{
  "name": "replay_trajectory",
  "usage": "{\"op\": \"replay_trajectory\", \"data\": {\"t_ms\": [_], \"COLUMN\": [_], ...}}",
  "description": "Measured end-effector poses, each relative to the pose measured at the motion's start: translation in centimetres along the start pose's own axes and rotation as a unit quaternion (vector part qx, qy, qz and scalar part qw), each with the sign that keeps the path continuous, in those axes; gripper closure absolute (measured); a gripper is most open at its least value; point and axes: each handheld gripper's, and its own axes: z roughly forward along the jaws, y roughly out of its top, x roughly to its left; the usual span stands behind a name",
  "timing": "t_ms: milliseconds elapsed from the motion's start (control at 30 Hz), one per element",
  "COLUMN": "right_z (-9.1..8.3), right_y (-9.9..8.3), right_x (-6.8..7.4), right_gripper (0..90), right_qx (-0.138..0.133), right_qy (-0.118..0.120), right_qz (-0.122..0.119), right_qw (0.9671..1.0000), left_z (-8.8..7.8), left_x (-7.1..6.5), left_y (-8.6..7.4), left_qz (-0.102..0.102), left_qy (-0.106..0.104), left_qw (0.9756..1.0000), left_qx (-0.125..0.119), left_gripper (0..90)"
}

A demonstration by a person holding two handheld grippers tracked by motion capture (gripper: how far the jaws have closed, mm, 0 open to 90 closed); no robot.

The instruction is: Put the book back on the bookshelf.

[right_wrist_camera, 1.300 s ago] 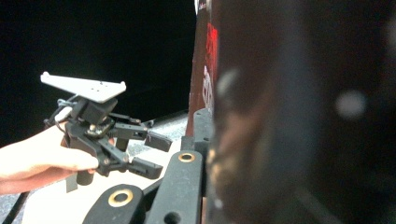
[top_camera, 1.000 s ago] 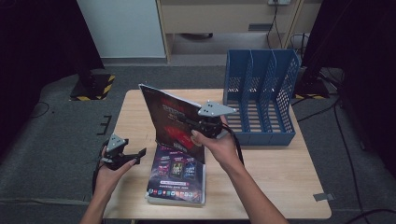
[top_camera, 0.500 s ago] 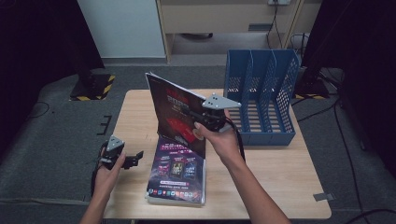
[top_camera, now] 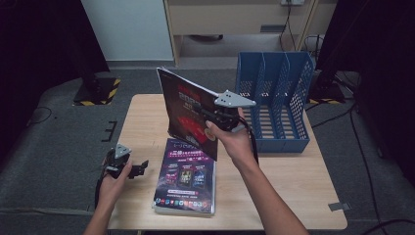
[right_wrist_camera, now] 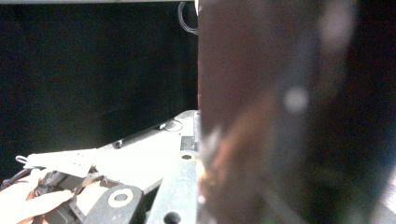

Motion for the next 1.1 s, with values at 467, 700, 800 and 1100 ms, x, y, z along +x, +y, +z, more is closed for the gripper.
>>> {"op": "replay_trajectory", "data": {"t_ms": [467,700,800,1100], "right_z": [-1.0,-1.7,-1.8,-2.4], "right_y": [1.5,2.2,2.3,2.5], "right_x": [-0.6,-1.0,-1.3,-2.0], "right_gripper": [86.9,86.9,86.9,86.9], "right_qx": [-0.017,-0.028,-0.026,-0.015], "right_qy": [-0.012,-0.019,-0.021,-0.042], "right_qz": [0.010,0.017,0.016,0.013], "right_qw": [0.9997,0.9993,0.9993,0.9989], "left_z": [0.5,1.2,1.3,1.5], "left_x": [0.1,-0.1,-0.2,-0.1], "left_y": [-0.5,-0.8,-0.8,-1.2], "left_qz": [0.005,0.011,0.006,-0.017], "left_qy": [0.020,0.017,0.014,-0.009], "left_qw": [0.9992,0.9982,0.9984,0.9984], "left_qx": [0.033,0.057,0.055,0.053], "left_gripper": [4.6,4.5,3.5,1.5]}}
